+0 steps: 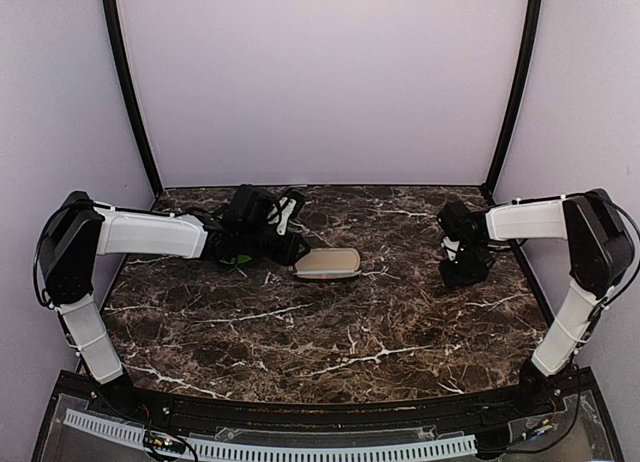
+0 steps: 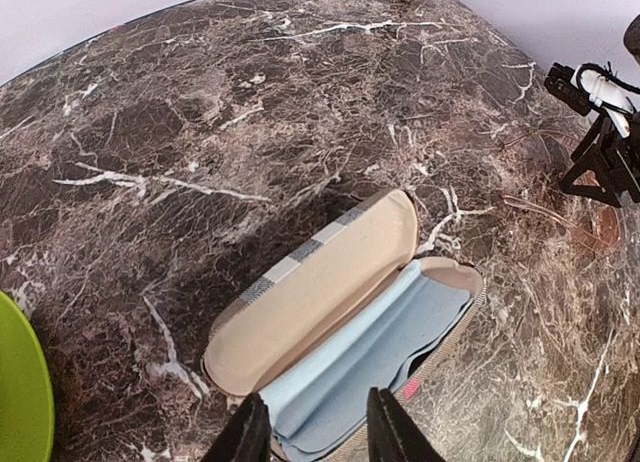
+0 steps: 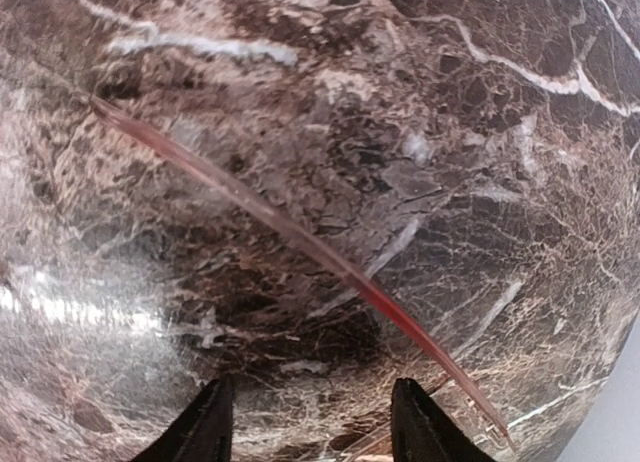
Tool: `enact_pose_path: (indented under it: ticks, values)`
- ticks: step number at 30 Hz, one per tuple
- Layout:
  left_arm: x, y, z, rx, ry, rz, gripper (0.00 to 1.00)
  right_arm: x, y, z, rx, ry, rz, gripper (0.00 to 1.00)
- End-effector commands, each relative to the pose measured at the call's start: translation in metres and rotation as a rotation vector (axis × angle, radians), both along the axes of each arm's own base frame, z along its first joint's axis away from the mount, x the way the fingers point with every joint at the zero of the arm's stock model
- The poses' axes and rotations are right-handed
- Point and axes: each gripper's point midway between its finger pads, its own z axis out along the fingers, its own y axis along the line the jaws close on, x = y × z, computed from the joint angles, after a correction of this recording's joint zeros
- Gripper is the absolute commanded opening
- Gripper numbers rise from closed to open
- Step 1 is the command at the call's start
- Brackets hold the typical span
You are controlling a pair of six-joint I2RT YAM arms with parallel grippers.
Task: Organize the sunglasses
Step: Pick up the right temple of the sunglasses.
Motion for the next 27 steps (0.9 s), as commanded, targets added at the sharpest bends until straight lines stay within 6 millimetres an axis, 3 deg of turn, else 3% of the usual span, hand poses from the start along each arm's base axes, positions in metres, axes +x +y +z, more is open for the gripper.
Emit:
enact_pose_path:
  ticks: [1, 6, 9, 12, 18, 27]
  values:
    - [-0.005, 0.004, 0.017, -0.016, -0.031, 0.0, 0.34, -0.005, -0.001, 0.012, 0.011, -0.011, 0.002, 0.5]
    - [-0.007, 0.003, 0.015, -0.021, -0.018, -0.004, 0.34, -0.01, 0.015, 0.024, 0.086, -0.04, 0.019, 0.48]
    - [-0.009, 0.004, 0.013, -0.027, -0.011, -0.003, 0.34, -0.001, 0.012, 0.047, 0.08, -0.12, 0.012, 0.55]
    - [-0.012, 0.003, 0.011, -0.036, 0.004, -0.008, 0.34, 0.009, 0.005, 0.056, 0.066, -0.142, 0.007, 0.64]
    - [-0.015, 0.004, 0.011, -0.044, 0.009, -0.008, 0.34, 0.018, -0.014, 0.035, 0.007, -0.07, 0.01, 0.71]
    - [-0.017, 0.005, 0.01, -0.043, 0.011, -0.01, 0.34, 0.023, -0.03, 0.01, -0.042, 0.01, 0.021, 0.68]
